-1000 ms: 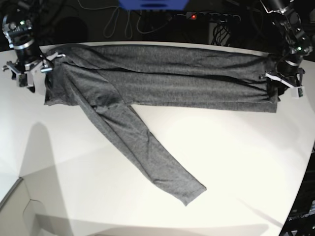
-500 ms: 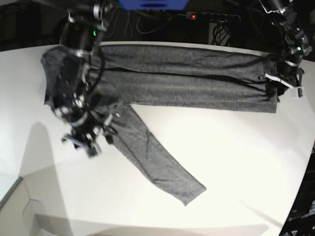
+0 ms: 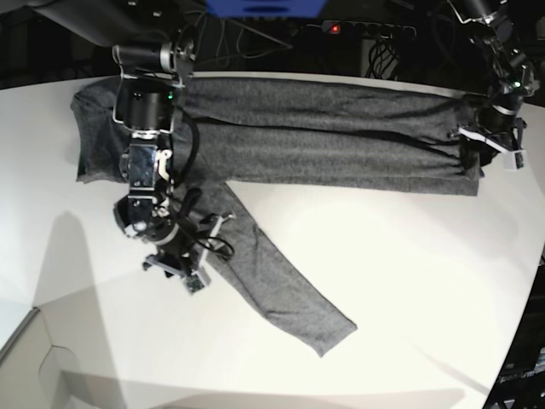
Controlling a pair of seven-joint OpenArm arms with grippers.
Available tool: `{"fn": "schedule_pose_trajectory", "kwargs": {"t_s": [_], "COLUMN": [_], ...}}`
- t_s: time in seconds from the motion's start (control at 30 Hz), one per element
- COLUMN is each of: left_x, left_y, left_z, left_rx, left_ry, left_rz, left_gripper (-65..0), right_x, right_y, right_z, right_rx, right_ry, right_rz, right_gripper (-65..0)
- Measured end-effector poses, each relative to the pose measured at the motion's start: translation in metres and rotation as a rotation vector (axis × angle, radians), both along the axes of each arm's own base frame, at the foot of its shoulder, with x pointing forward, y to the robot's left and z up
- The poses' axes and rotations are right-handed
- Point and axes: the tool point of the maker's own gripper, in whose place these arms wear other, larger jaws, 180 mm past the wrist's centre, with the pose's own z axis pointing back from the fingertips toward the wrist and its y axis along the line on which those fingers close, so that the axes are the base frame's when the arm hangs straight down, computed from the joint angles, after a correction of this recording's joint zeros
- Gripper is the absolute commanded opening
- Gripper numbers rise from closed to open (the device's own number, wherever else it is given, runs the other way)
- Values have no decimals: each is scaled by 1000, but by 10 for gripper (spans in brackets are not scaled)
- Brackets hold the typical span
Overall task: Layout the t-shirt on the table in an organized manner, then fold the t-shirt properly
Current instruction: 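Release the right gripper and move it to the hanging sleeve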
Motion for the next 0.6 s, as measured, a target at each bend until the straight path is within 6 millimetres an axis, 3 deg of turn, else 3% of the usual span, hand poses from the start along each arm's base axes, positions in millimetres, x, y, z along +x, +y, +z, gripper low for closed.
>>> {"fn": "schedule_pose_trajectory", "kwargs": {"t_s": [0.17,0.27,0.6], "left_x": [0,0,0], "left_y": [0,0,0], "left_z": [0,0,0], "left_rx": [-1,-2,-3], "left_ry": [-1,-2,-1], "left_rz": [0,1,2], "left_gripper": [-429,-429,-429], "right_x": [-10,-13,-2], "right_y": [23,22,7], "right_z": [-19,-26,-18], "right_rx": [53,59,45], "right_ry": [26,41,-9], "right_rz": [53,52,3], "right_gripper": [-317,-319,-319]}}
